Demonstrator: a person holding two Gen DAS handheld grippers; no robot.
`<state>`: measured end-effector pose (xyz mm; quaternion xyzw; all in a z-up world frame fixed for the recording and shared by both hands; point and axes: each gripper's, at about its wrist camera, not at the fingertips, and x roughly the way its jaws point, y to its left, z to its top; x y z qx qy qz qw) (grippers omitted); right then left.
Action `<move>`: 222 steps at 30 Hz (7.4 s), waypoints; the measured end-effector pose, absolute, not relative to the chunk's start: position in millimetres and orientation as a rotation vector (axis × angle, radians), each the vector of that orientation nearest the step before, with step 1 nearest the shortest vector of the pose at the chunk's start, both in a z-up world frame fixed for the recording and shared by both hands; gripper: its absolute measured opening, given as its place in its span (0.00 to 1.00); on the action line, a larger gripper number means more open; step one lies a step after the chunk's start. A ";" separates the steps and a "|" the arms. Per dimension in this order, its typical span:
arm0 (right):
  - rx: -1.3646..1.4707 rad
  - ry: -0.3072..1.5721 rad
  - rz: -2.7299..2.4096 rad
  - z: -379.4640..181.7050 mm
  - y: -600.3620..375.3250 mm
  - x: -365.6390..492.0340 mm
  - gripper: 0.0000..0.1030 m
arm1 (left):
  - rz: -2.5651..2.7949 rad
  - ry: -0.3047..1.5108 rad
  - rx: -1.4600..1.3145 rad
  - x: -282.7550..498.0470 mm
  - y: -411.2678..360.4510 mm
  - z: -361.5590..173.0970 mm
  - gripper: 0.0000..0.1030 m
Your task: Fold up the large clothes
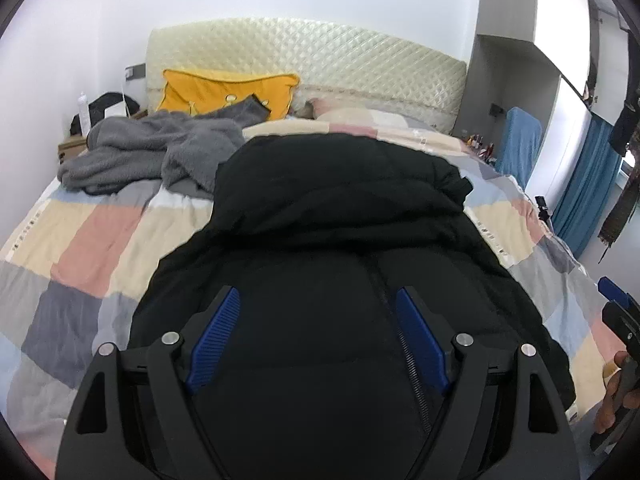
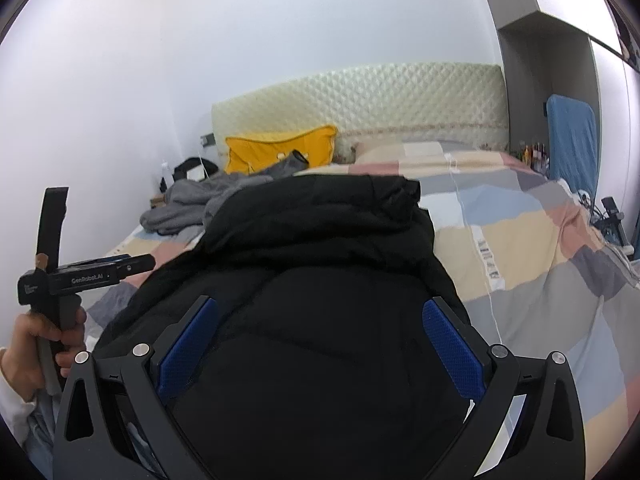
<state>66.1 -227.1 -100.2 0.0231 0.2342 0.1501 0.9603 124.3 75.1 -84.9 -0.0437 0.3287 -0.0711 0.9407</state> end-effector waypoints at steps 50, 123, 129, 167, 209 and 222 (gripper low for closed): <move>0.090 0.844 0.081 -223.4 -295.8 329.8 1.00 | 0.266 1.002 0.066 339.7 156.6 -201.4 0.79; 0.311 0.802 0.123 -134.0 -320.1 108.6 1.00 | -0.040 0.894 -0.369 85.3 259.3 55.8 0.82; 0.309 0.845 0.120 -139.8 -316.1 109.5 1.00 | -0.069 1.067 -0.501 86.2 284.6 -31.8 0.82; 0.784 1.492 0.318 -244.2 -375.8 146.1 1.00 | -0.522 1.438 -0.732 138.6 249.8 -199.6 0.81; 0.732 1.120 0.565 -190.2 -327.8 136.3 0.09 | -0.429 1.433 -0.751 164.3 199.1 -187.3 0.15; 0.733 0.846 0.686 -102.9 -346.3 98.1 0.06 | -0.437 1.180 -0.719 144.9 200.2 -70.2 0.07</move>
